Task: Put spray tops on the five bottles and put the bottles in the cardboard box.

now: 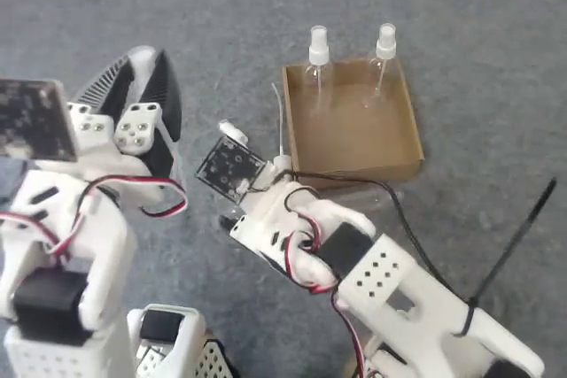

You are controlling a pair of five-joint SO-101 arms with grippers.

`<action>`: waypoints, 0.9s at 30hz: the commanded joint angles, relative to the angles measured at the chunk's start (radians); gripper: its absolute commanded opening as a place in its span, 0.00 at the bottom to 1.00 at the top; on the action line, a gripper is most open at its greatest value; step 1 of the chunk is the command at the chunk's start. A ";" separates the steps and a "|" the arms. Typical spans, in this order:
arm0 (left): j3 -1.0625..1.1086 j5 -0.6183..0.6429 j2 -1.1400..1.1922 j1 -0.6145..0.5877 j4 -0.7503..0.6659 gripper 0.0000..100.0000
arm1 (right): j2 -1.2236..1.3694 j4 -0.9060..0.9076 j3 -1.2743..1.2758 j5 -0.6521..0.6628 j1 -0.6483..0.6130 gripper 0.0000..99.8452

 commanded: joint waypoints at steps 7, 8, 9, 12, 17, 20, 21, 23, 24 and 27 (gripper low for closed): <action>0.116 0.072 -0.012 0.008 -0.204 0.01 | -0.213 -0.418 0.267 -0.018 -0.010 0.01; 0.128 0.078 -0.012 0.008 -0.222 0.01 | -0.225 -0.435 0.287 -0.018 -0.010 0.01; 0.145 0.080 -0.012 0.008 -0.244 0.01 | -0.232 -0.443 0.302 -0.018 -0.010 0.01; 0.189 0.080 -0.012 0.011 -0.307 0.01 | -0.246 -0.433 0.318 -0.018 -0.010 0.01; 0.209 0.080 -0.012 0.017 -0.327 0.01 | -0.246 -0.432 0.318 -0.018 -0.010 0.01; 0.211 0.080 -0.011 0.018 -0.328 0.01 | -0.246 -0.430 0.318 -0.018 -0.010 0.01; 0.208 0.080 -0.011 0.018 -0.331 0.01 | -0.246 -0.430 0.319 -0.018 -0.010 0.01; 0.203 0.080 -0.011 0.018 -0.330 0.01 | -0.248 -0.430 0.325 -0.018 -0.010 0.01; 0.208 0.080 -0.012 0.018 -0.325 0.01 | -0.252 -0.432 0.333 -0.018 -0.010 0.01; 0.246 0.080 -0.018 0.018 -0.279 0.01 | -0.255 -0.429 0.339 -0.015 -0.008 0.01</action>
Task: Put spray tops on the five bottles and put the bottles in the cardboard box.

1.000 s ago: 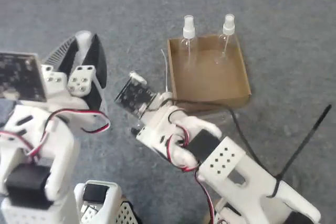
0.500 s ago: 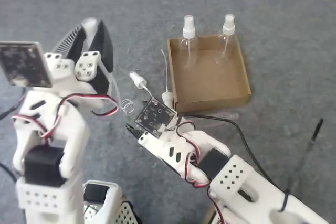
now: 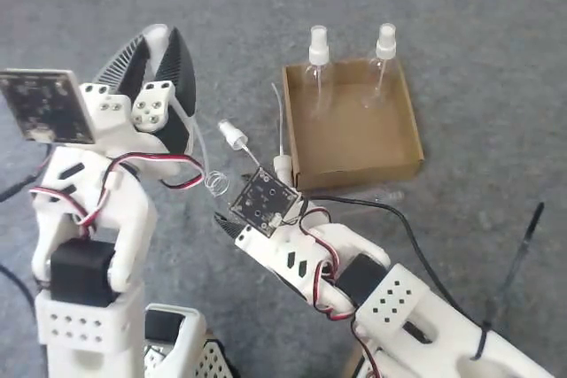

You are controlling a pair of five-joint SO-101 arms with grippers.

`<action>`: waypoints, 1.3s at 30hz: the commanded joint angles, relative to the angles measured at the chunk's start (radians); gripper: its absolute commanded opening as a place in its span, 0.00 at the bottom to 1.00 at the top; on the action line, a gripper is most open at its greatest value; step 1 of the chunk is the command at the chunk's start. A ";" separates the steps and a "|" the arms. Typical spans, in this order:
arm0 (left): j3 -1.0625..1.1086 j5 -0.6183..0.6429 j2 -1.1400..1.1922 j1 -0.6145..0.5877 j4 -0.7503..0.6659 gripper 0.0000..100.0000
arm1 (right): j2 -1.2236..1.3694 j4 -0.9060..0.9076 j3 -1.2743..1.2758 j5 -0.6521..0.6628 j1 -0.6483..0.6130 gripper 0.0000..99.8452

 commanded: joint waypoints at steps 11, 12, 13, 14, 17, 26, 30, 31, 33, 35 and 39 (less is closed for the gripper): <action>0.113 0.009 -0.020 0.023 0.118 0.01 | -0.048 -0.091 0.029 -0.015 -0.002 0.01; 0.125 0.008 -0.020 0.035 0.120 0.01 | -0.048 -0.116 0.032 -0.015 -0.001 0.01; 0.134 0.008 -0.021 0.048 0.120 0.01 | -0.047 -0.133 0.032 -0.018 -0.001 0.01; 0.145 0.008 -0.021 0.060 0.120 0.01 | -0.044 -0.145 0.032 -0.037 -0.001 0.01; 0.165 0.008 -0.021 0.095 0.121 0.01 | -0.044 -0.159 0.031 -0.183 0.001 0.01; 0.165 -0.087 -0.021 0.133 0.250 0.01 | -0.045 -0.314 0.087 -0.311 0.050 0.01; 0.162 -0.097 -0.021 0.137 0.269 0.04 | -0.042 -0.332 0.098 -0.310 0.061 0.01; 0.162 -0.097 -0.021 0.137 0.269 0.06 | -0.042 -0.332 0.100 -0.310 0.061 0.01; 0.162 -0.097 -0.021 0.137 0.270 0.11 | -0.041 -0.332 0.100 -0.308 0.061 0.01; 0.151 -0.103 -0.021 0.132 0.270 0.13 | -0.039 -0.335 0.101 -0.308 0.061 0.01; 0.059 -0.126 -0.021 0.126 0.282 0.13 | -0.038 -0.335 0.103 -0.308 0.061 0.01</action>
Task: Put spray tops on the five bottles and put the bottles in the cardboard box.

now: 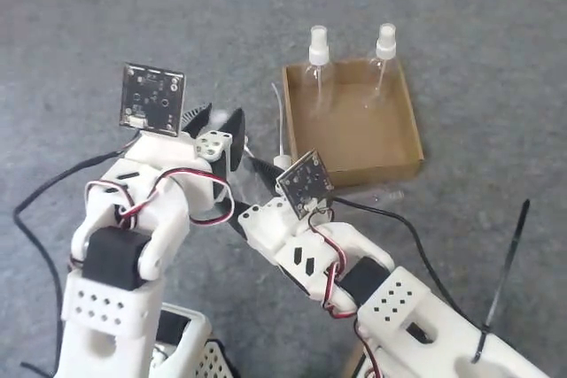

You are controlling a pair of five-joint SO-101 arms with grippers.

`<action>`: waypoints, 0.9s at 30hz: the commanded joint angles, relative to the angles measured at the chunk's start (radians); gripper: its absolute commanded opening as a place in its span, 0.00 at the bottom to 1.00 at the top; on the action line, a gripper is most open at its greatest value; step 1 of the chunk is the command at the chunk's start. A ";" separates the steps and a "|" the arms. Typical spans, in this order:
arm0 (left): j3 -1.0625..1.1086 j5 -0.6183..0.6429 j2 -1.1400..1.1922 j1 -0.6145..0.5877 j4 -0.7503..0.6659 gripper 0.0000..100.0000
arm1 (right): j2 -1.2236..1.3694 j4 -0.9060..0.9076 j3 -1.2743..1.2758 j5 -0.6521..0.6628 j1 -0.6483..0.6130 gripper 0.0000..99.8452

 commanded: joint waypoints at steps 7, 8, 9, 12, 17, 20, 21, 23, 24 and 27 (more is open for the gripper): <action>-0.214 -0.071 -0.005 -0.124 0.005 0.13 | -0.028 -0.027 -0.006 -0.008 0.015 0.01; -0.202 -0.074 -0.005 -0.135 -0.002 0.13 | -0.028 -0.027 -0.006 -0.008 0.015 0.01; -0.188 -0.074 -0.005 -0.138 -0.011 0.13 | -0.028 -0.027 -0.006 -0.008 0.015 0.01; -0.145 -0.081 -0.005 -0.138 -0.025 0.11 | -0.028 -0.027 -0.006 -0.008 0.015 0.01; -0.056 -0.117 -0.008 -0.083 -0.023 0.11 | -0.028 -0.027 -0.006 -0.008 0.015 0.01; -0.015 -0.137 -0.008 -0.055 -0.021 0.11 | -0.028 -0.027 -0.006 -0.008 0.015 0.01; -0.005 -0.138 -0.008 -0.052 -0.018 0.11 | -0.028 -0.027 -0.006 -0.008 0.015 0.01; 0.004 -0.138 -0.008 -0.061 -0.005 0.11 | -0.028 -0.025 -0.006 -0.008 0.015 0.01; 0.004 -0.141 -0.008 -0.061 0.005 0.11 | -0.028 -0.025 -0.006 -0.008 0.015 0.01; -0.004 -0.157 -0.015 -0.061 0.031 0.11 | -0.028 -0.025 -0.006 -0.008 0.015 0.01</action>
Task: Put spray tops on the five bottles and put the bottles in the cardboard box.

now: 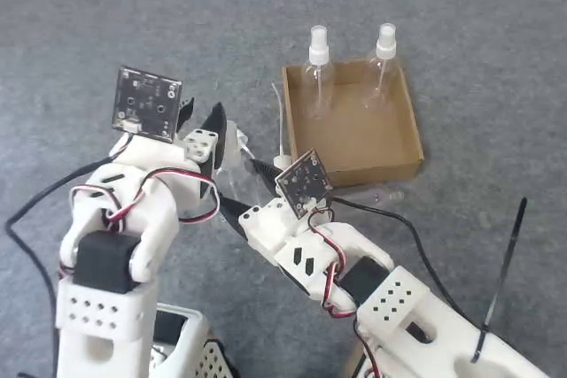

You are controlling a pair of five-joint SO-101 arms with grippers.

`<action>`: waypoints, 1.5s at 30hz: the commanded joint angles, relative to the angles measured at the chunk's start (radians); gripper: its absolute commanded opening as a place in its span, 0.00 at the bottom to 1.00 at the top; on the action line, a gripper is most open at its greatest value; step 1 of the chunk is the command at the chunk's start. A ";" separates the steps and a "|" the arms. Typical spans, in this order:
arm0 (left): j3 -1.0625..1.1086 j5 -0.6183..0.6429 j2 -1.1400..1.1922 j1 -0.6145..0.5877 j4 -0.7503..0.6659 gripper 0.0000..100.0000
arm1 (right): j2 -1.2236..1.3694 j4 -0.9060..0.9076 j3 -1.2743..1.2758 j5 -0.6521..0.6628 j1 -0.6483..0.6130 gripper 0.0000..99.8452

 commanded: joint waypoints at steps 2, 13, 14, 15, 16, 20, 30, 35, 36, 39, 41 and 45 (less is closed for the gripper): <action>-0.030 -0.020 -0.003 0.005 0.037 0.11 | -0.030 -0.025 -0.009 -0.008 0.013 0.01; -0.211 -0.015 -0.008 -0.144 0.143 0.11 | -0.039 -0.022 -0.038 -0.005 0.124 0.01; -0.188 -0.014 -0.008 -0.150 0.143 0.11 | -0.039 -0.007 -0.055 -0.005 0.153 0.01; -0.159 -0.009 -0.008 -0.150 0.138 0.11 | -0.039 0.024 -0.083 -0.002 0.180 0.01; -0.120 0.006 -0.008 -0.150 0.124 0.11 | -0.031 0.064 -0.120 0.009 0.205 0.01; 0.087 0.066 -0.008 -0.149 -0.017 0.11 | -0.007 0.208 -0.281 0.029 0.282 0.01; 0.429 0.080 -0.215 0.041 -0.163 0.23 | 0.369 0.326 -0.694 0.029 0.306 0.01; 0.621 0.064 -0.433 0.118 -0.276 0.25 | 0.516 0.512 -0.921 0.028 0.277 0.01; 0.641 0.046 -0.465 0.118 -0.279 0.25 | 0.529 0.552 -0.950 0.029 0.262 0.01; 0.670 0.020 -0.514 0.118 -0.279 0.25 | 0.522 0.674 -1.010 0.029 0.213 0.01; 0.679 0.020 -0.511 0.120 -0.279 0.25 | 0.493 0.760 -1.037 0.031 0.182 0.01; 0.680 0.020 -0.508 0.120 -0.279 0.25 | 0.407 0.891 -1.048 0.034 0.139 0.01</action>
